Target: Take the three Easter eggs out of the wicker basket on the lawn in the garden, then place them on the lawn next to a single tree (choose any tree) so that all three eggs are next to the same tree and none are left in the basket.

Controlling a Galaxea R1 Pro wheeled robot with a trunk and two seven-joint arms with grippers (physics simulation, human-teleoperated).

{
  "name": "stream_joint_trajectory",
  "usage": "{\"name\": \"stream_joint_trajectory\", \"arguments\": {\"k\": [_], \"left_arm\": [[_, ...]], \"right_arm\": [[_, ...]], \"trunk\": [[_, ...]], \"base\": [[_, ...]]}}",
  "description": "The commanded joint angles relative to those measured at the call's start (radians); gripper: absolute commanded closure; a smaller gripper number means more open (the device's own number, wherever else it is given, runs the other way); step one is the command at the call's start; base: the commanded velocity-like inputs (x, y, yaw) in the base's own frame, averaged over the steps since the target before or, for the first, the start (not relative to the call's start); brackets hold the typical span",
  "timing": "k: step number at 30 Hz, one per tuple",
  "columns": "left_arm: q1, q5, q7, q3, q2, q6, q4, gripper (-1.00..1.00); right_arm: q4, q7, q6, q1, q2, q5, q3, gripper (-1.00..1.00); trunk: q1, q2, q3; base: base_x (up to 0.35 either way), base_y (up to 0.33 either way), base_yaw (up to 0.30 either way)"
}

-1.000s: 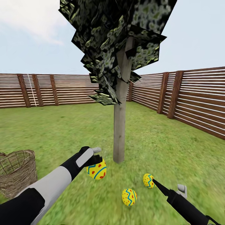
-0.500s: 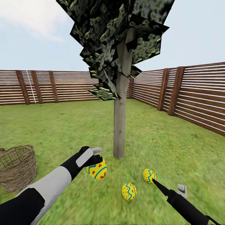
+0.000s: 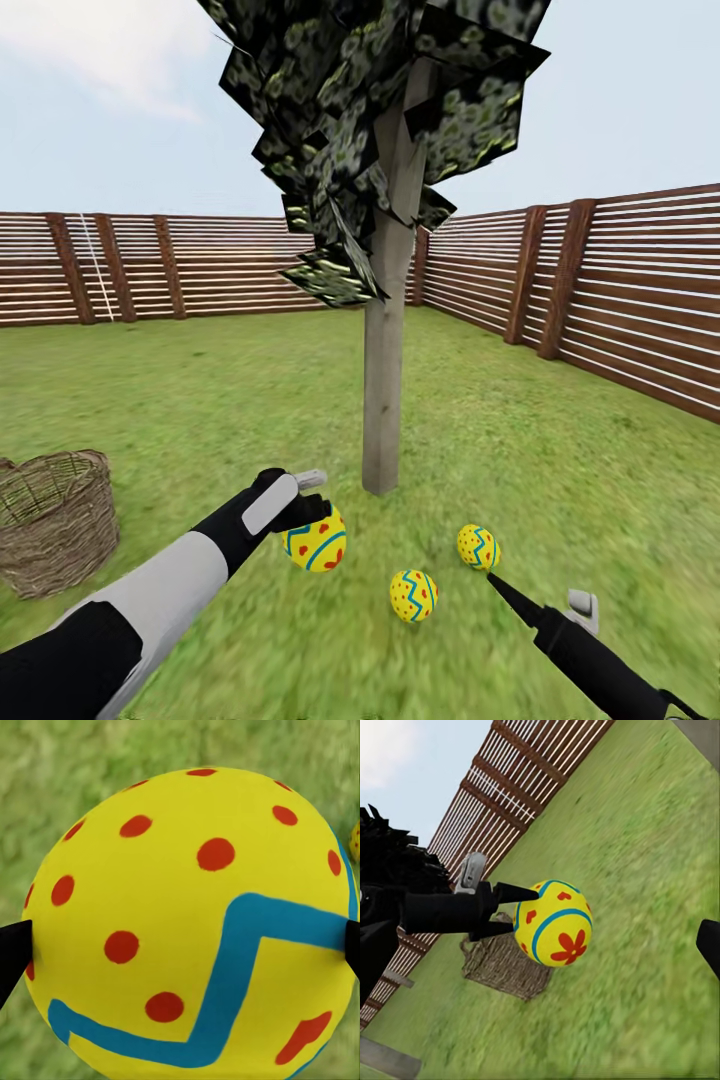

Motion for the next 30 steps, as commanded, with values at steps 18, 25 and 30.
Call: {"name": "stream_joint_trajectory", "arguments": {"k": [18,25,30], "left_arm": [[-0.001,0.008,-0.055,-0.04,0.002,-0.016,-0.002,1.0],[-0.001,0.008,-0.059,-0.071,0.002,-0.047,-0.002,1.0],[-0.001,0.008,-0.059,-0.074,0.003,-0.049,-0.002,1.0]], "right_arm": [[-0.002,0.004,0.006,0.0,-0.005,-0.004,0.0,-1.0],[-0.002,0.004,0.006,0.001,-0.006,-0.004,0.0,-1.0],[-0.002,0.004,0.007,0.0,-0.006,-0.004,0.0,-1.0]], "trunk": [[0.052,-0.092,-0.09],[0.055,-0.094,-0.129],[0.057,-0.095,-0.156]], "base": [[0.0,0.0,0.0],[0.0,0.0,0.0],[0.0,0.0,0.0]]}}
